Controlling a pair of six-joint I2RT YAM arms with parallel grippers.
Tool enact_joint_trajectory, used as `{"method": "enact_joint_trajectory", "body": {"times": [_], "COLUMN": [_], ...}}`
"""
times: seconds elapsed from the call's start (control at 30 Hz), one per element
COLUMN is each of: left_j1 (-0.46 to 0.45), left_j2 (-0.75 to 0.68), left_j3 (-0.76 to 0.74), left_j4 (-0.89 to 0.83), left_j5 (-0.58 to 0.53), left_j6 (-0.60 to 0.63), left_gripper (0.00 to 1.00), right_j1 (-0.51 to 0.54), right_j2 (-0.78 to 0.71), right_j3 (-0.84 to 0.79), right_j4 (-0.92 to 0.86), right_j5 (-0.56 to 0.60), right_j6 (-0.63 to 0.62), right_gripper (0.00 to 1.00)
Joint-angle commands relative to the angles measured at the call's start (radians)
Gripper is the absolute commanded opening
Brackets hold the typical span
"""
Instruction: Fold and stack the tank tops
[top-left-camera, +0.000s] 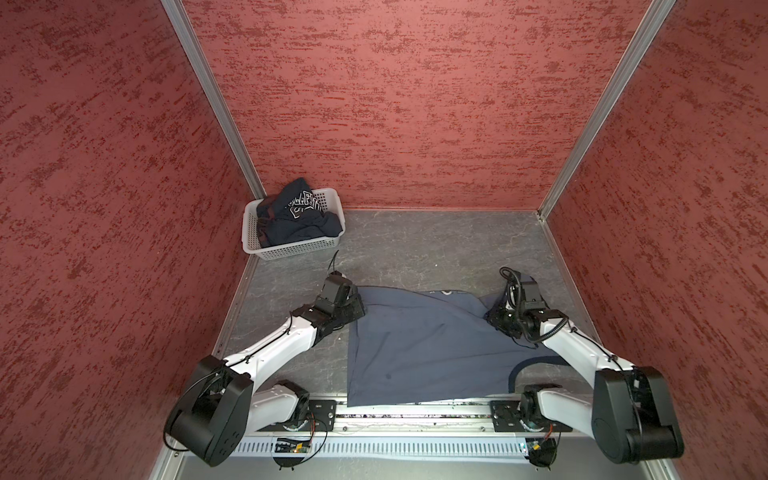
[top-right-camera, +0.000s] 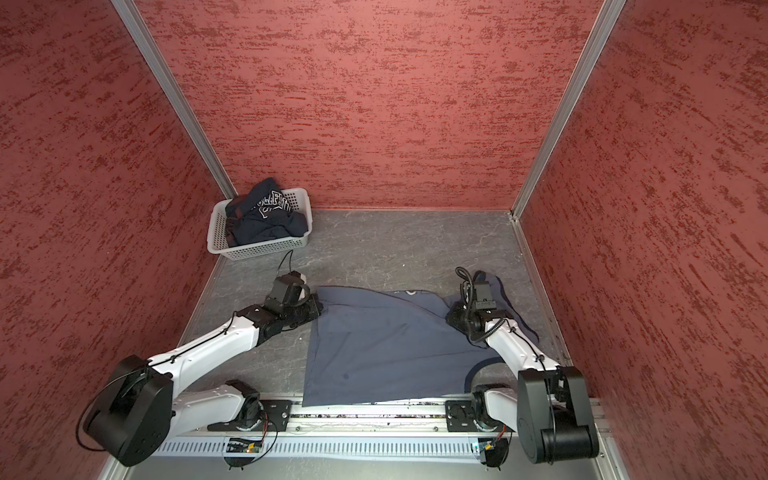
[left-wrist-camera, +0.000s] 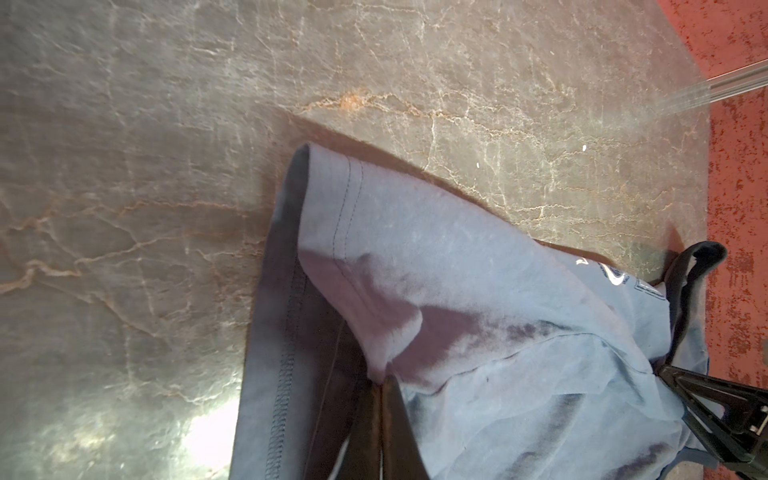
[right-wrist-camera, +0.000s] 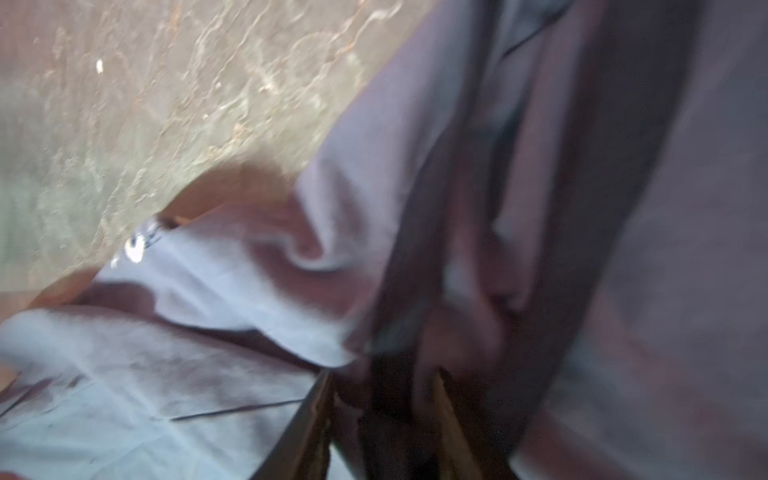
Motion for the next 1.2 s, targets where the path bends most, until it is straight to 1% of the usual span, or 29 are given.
{"method": "enact_joint_trajectory", "body": {"times": [0.0,0.13,0.2,0.3,0.43,0.57,0.67,0.73,0.8,0.87,0.93,1.07,1.17], "left_j1": [-0.006,-0.003,-0.002,-0.005,-0.007,-0.006,-0.005,-0.007,-0.007,-0.006,-0.005,-0.005,-0.005], "left_j2": [-0.051,-0.103,-0.130,-0.179,-0.250,-0.285,-0.278,-0.271,-0.271,-0.272,-0.269,-0.262,-0.260], "left_j3": [0.007,0.018,0.013,-0.021,-0.086,-0.152,-0.187,-0.201,-0.213,-0.217,-0.214,-0.210,-0.211], "left_j4": [-0.040,-0.089,-0.107,-0.119,-0.129,-0.143,-0.132,-0.118,-0.103,-0.090,-0.084,-0.075,-0.073], "left_j5": [-0.028,-0.051,-0.064,-0.086,-0.104,-0.111,-0.096,-0.085,-0.081,-0.079,-0.080,-0.080,-0.082], "left_j6": [0.001,0.008,0.007,-0.010,-0.034,-0.049,-0.053,-0.052,-0.049,-0.046,-0.043,-0.040,-0.039], "left_gripper": [0.00,0.00,0.00,0.00,0.00,0.00,0.00,0.00,0.00,0.00,0.00,0.00,0.00], "right_j1": [0.013,0.018,0.017,0.018,0.018,0.017,0.018,0.017,0.017,0.016,0.015,0.016,0.016], "right_j2": [-0.039,-0.135,-0.171,-0.232,-0.324,-0.387,-0.382,-0.374,-0.372,-0.357,-0.324,-0.267,-0.261], "right_j3": [0.045,0.075,0.074,0.037,-0.036,-0.139,-0.178,-0.169,-0.154,-0.148,-0.141,-0.133,-0.140], "right_j4": [-0.026,-0.111,-0.165,-0.191,-0.191,-0.140,-0.085,-0.085,-0.059,-0.020,-0.001,-0.017,-0.030], "right_j5": [-0.044,-0.029,-0.001,0.005,0.042,0.019,-0.024,-0.022,-0.044,-0.077,-0.091,-0.060,-0.043], "right_j6": [0.006,0.007,0.025,0.072,0.168,0.260,0.269,0.252,0.229,0.222,0.219,0.200,0.188], "right_gripper": [0.25,0.15,0.11,0.05,0.04,0.04,0.11,0.18,0.26,0.29,0.30,0.31,0.31]}}
